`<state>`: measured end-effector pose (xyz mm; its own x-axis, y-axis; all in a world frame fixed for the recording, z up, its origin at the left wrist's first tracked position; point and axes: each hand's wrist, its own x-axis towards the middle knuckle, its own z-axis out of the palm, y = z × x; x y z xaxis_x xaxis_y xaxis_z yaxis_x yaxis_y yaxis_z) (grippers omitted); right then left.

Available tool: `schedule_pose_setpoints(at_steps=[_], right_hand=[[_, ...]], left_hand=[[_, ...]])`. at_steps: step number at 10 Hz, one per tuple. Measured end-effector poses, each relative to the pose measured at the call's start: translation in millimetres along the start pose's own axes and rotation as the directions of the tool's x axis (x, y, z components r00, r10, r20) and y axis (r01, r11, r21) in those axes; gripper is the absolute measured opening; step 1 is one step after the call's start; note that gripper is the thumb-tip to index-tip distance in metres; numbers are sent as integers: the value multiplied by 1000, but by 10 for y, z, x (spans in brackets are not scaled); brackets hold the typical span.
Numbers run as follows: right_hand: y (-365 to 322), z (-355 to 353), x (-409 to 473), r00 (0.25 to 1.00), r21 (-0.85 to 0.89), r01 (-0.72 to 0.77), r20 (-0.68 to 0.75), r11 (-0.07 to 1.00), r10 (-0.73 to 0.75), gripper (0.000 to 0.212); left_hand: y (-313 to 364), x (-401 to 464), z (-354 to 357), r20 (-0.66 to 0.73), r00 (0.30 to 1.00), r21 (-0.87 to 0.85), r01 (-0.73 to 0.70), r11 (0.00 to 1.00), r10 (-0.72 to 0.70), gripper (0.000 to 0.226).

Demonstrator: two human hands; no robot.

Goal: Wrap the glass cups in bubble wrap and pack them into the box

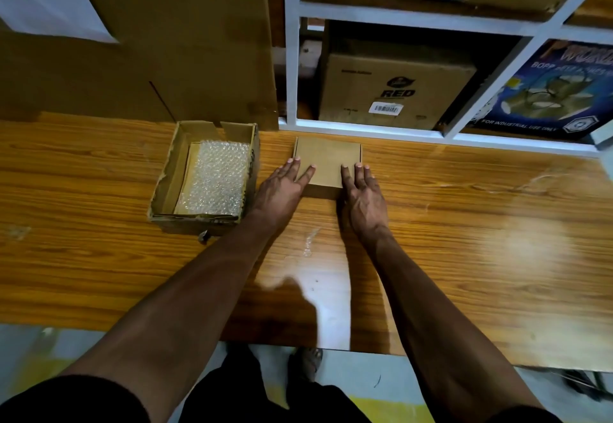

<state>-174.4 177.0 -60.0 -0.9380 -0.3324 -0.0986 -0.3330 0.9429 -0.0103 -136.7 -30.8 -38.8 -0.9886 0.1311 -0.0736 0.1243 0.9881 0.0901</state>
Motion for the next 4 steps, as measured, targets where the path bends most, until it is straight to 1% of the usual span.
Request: schedule_pose_setpoints(at_steps=[2,3,4], right_hand=[[-50,-77,-57,999,-18,-2,55,1000,3,83],[-145,-136,-111,997,11,-16,75,1000,16,78],[-246,-144,-333,999,73,26,41,997,-29,70]], left_hand=[[39,-86,-19,60,998,8,0,1000,0,109],[139,-236,-45,42,999,10,9,1000,-9,113],[283,-483,-81,-6,999,-44,46,998,-46,101]])
